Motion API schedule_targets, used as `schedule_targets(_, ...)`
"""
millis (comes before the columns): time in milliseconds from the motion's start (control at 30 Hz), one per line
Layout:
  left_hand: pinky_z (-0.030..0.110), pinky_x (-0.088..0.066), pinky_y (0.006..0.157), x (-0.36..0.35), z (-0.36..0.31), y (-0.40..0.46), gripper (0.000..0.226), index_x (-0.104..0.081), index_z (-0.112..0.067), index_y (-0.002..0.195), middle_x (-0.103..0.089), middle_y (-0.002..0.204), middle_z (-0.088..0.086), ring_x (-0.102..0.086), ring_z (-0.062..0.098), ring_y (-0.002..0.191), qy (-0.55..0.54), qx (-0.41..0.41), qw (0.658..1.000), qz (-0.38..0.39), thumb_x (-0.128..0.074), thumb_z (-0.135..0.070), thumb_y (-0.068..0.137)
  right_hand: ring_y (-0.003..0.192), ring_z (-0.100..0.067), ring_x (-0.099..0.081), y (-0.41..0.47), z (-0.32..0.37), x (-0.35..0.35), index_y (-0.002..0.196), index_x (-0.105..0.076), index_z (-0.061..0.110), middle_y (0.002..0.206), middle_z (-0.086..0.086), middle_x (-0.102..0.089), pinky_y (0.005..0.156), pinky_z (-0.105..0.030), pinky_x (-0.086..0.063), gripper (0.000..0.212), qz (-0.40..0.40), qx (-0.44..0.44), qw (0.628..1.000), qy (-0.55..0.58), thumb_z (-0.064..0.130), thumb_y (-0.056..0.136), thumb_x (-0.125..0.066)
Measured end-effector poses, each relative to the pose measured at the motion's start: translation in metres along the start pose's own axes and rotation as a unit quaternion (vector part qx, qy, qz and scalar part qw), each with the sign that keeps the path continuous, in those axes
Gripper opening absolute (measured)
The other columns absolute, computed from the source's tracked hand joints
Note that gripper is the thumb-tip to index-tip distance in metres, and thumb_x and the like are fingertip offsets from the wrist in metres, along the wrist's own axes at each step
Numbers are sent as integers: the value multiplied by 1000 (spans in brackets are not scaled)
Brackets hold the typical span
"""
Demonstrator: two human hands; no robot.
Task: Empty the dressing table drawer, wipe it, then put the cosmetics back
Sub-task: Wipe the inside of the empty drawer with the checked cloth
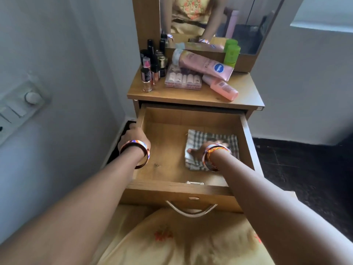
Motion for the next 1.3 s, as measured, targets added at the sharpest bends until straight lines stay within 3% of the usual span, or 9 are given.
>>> schedule_targets(267, 39, -50, 77, 6, -2, -8, 33, -42, -1, 124, -60, 118, 20, -60, 37, 106, 33, 3, 999, -20, -46, -13, 94, 133, -39, -34, 18, 10, 19, 138, -42, 9, 146, -18, -37, 106, -49, -31, 89, -57, -39, 997, 26, 75, 76, -41)
schedule_targets(400, 39, -49, 78, 10, -6, -6, 31, -44, 0, 121, -60, 119, 20, -59, 38, 107, 28, 4, 999, -27, -43, -11, 93, 136, -39, -30, 14, 54, 20, 142, -32, 4, 147, -20, -33, 96, -39, -43, 60, -40, 48, 998, -24, 38, 95, -45)
schedule_targets(500, 40, -49, 82, 13, -9, -5, 32, -44, 1, 122, -60, 120, 21, -59, 38, 109, 21, 1, 999, -32, -43, -13, 93, 140, -45, -12, 16, 78, 19, 147, -21, 7, 154, -23, -15, 108, -64, -17, 77, -58, 36, 998, -10, 53, 89, -44)
schedule_targets(567, 41, -49, 83, 13, -10, -5, 32, -45, 1, 121, -60, 121, 21, -59, 39, 110, 17, 2, 999, -35, -43, -14, 93, 138, -44, -21, 16, 99, 14, 142, -34, 10, 150, -21, -28, 108, -67, -16, 65, -53, 86, 994, -36, 47, 90, -45)
schedule_targets(667, 41, -49, 85, 14, -11, -5, 32, -46, 0, 120, -60, 122, 21, -58, 39, 111, 12, 1, 999, -40, -42, -20, 95, 118, -36, -52, 2, 124, 17, 119, -59, 9, 124, -14, -60, 104, -53, -36, 36, -84, 196, 974, -74, 30, 91, -48)
schedule_targets(800, 40, -48, 84, 13, -10, -7, 40, -45, 0, 122, -59, 121, 20, -59, 37, 108, -12, 3, 999, -37, -37, -30, 98, 109, -34, -58, -11, 149, 3, 129, -49, 11, 121, -15, -60, 88, -36, -47, 45, -43, 302, 950, -64, 25, 87, -55)
schedule_targets(933, 39, -46, 84, 13, -7, -4, 50, -47, -2, 124, -59, 121, 19, -58, 37, 109, -39, 9, 998, -40, -29, -41, 99, 136, -30, -34, -17, 137, -23, 145, -30, 14, 150, -11, -34, 109, -36, -30, 54, 63, 337, 930, -133, 36, 97, -40)
schedule_targets(1100, 36, -42, 77, 12, -8, -3, 55, -48, -3, 121, -61, 117, 18, -59, 36, 105, -40, 4, 998, -46, -23, -47, 98, 145, -17, 19, -63, 118, -65, 151, -5, 24, 158, 3, 15, 116, -45, 12, 54, 137, 453, 841, -260, 39, 101, -22)
schedule_targets(1300, 35, -43, 74, 8, -6, -2, 55, -48, -4, 121, -62, 115, 16, -61, 34, 102, -39, 2, 999, -38, -22, -46, 99, 143, -36, 19, 4, 46, -16, 149, 12, 31, 154, -9, 26, 117, -48, 4, 85, 30, 200, 968, -146, 65, 87, -37)
Point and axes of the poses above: each hand's wrist, its own y-axis towards the middle knuckle, its own x-axis out of the back of the hand, z = x × y, the point moved 9 cm from there along y, towards the middle knuckle
